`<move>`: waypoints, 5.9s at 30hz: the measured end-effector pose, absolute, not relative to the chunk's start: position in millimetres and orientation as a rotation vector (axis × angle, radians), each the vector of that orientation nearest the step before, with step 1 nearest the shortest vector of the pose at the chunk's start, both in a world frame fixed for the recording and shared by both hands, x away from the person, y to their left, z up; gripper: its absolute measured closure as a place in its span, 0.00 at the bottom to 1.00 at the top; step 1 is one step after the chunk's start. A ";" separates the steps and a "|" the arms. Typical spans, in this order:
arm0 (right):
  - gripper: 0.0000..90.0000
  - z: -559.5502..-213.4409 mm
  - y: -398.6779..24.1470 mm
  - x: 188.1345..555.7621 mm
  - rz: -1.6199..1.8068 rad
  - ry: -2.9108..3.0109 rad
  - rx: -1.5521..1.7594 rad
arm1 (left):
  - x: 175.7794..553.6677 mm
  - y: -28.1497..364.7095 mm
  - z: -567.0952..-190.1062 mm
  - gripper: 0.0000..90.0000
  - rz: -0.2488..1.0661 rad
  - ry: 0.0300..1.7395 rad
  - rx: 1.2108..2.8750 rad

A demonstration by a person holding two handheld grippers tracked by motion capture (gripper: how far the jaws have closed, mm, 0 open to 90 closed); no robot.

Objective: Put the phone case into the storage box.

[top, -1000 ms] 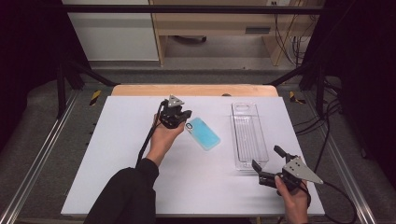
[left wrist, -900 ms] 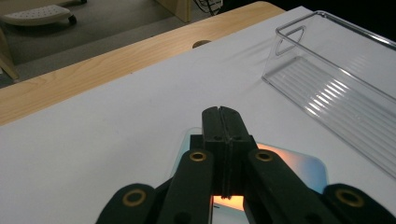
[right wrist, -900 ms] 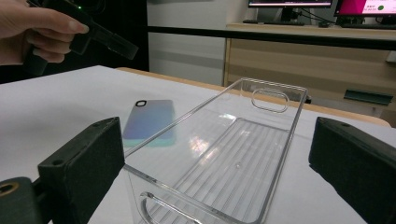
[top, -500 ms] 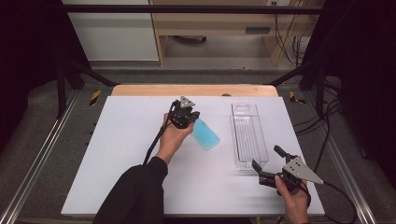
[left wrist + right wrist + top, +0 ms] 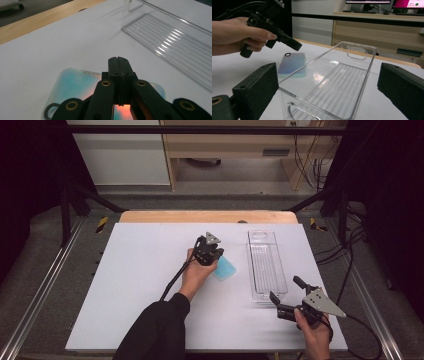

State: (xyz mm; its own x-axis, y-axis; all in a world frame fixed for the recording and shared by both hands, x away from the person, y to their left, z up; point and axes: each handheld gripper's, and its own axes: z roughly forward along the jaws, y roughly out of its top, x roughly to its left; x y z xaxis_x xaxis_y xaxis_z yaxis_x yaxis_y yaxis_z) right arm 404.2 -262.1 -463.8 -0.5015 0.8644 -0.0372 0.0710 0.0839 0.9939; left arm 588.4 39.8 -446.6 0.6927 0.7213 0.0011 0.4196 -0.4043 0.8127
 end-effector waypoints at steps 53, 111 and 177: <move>0.04 -466.9 -263.4 404.0 1.494 1.698 0.960 | 596.6 20.5 -476.1 1.00 0.475 0.830 2.203; 0.04 -464.6 -258.2 401.9 1.450 1.714 0.937 | 480.2 137.8 -456.1 1.00 0.495 0.806 1.922; 0.05 -372.6 -78.7 460.4 1.187 2.215 0.901 | 408.6 284.7 -461.8 0.03 0.675 0.908 1.556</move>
